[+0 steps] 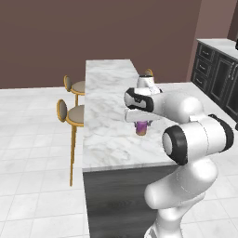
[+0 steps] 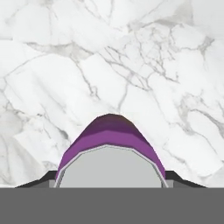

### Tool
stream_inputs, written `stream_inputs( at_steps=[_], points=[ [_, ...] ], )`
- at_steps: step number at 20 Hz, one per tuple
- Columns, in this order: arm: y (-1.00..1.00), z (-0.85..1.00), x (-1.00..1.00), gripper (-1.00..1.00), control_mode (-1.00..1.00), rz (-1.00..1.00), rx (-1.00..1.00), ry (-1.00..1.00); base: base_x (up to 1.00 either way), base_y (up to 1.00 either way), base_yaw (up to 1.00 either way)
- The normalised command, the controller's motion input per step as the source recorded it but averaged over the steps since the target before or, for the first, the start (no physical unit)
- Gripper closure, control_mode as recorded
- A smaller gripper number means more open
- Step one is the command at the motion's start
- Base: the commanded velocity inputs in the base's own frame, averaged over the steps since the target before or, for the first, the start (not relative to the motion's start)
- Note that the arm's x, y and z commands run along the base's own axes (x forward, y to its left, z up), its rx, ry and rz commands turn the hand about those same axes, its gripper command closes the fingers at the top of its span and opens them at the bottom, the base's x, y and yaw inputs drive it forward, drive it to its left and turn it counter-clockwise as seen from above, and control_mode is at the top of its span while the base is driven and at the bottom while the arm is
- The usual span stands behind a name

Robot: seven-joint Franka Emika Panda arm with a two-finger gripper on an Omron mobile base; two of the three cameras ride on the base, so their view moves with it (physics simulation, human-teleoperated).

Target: Four empty soda cans are scattered around the kitchen. Gather all the cans and cluster them next to the stove for recycling.

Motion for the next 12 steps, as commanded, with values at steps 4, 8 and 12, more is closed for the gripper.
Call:
stream_inputs(
  at_steps=[4,8,12],
  points=[
    [-0.07,0.18,-0.40,1.00,-1.00,0.07,0.00,-0.05,0.00,0.00,0.00],
    [-0.04,0.17,-0.34,1.00,-1.00,0.08,0.00,-0.01,0.00,0.00,0.00],
    [-0.04,0.18,-0.33,1.00,-1.00,0.08,0.00,-0.01,0.00,0.00,0.00]
  ],
)
